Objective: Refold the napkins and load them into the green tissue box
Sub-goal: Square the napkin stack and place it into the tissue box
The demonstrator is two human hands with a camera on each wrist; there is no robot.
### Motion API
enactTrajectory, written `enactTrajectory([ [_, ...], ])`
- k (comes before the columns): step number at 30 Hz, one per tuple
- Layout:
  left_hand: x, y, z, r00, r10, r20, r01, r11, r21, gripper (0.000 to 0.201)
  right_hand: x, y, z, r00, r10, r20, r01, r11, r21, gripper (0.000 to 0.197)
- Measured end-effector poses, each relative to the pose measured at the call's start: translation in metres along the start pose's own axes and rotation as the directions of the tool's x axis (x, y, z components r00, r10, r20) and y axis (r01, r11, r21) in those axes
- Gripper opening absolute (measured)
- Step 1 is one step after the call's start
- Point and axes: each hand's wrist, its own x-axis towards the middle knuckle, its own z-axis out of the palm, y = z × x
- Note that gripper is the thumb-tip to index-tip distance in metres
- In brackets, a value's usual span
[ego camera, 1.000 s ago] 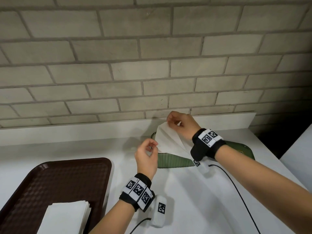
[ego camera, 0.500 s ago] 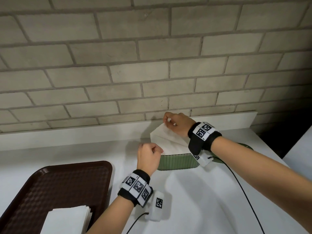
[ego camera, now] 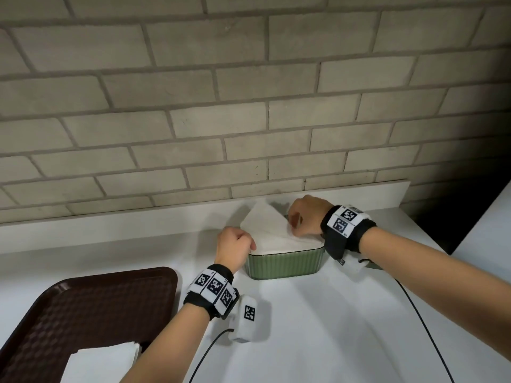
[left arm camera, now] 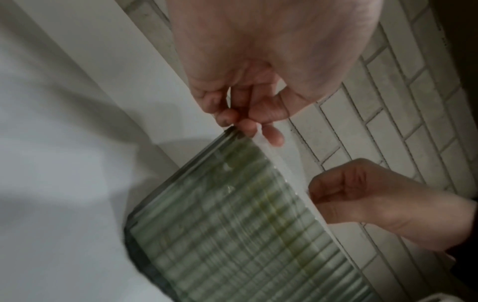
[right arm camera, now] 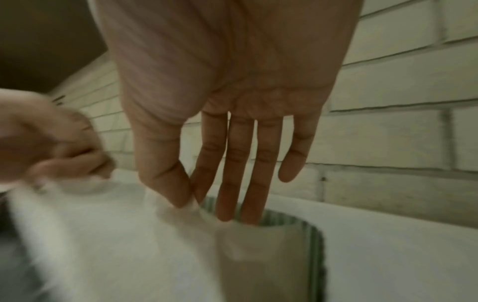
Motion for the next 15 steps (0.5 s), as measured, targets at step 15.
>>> enactTrajectory([
  [15, -0.003, 0.008, 0.012, 0.929, 0.335, 0.156, -0.362, 0.744, 0.562, 0.021, 0.009, 0.011, -0.021, 0.983, -0.094, -0.156, 0.110, 0.989, 0.095, 0.010],
])
